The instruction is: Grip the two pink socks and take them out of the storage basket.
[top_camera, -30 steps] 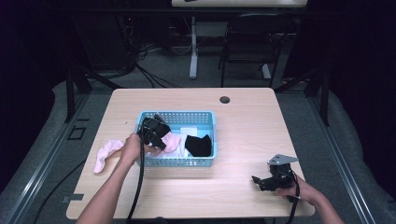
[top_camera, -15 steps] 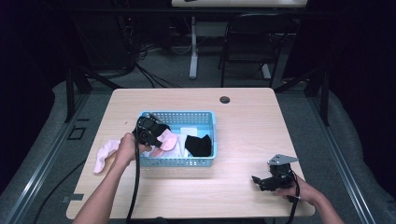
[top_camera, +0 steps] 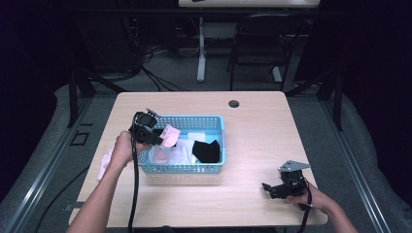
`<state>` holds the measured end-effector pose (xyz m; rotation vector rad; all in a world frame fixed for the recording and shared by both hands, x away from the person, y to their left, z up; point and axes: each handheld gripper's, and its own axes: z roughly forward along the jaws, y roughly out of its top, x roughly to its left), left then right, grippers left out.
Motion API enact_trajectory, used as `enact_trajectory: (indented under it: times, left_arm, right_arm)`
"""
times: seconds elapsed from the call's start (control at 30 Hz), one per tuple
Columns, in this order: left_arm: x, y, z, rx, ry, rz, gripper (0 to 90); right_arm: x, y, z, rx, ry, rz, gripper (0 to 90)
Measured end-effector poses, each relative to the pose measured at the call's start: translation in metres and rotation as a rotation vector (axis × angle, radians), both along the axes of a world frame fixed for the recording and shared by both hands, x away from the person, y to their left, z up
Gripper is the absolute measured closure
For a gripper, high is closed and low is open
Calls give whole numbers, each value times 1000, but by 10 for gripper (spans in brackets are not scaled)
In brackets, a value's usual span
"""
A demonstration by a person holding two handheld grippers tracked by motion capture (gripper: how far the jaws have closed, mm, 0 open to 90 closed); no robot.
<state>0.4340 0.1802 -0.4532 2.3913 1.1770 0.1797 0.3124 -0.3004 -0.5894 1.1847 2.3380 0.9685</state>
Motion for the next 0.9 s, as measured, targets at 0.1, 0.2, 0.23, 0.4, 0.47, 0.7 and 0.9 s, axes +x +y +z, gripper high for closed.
enact_trajectory:
  times: [0.1, 0.2, 0.23, 0.4, 0.47, 0.7, 0.9]
  left_arm:
    - [0, 0, 8, 5, -13, -2, 867]
    - [1, 0, 15, 7, -22, -4, 867]
    - [2, 0, 16, 10, -25, -9, 867]
    - [2, -1, 25, 11, -39, -13, 867]
    - [2, -1, 28, 11, -43, -12, 867]
    - [3, -1, 38, 5, -57, -16, 867]
    - [2, 1, 49, 5, -72, -16, 866]
  right_arm:
    - [0, 0, 0, 0, 0, 0, 0]
    - [0, 0, 0, 0, 0, 0, 0]
    - [0, 0, 0, 0, 0, 0, 0]
    - [0, 0, 0, 0, 0, 0, 0]
    - [0, 0, 0, 0, 0, 0, 0]
    - [0, 0, 0, 0, 0, 0, 0]
    - [0, 0, 0, 0, 0, 0, 0]
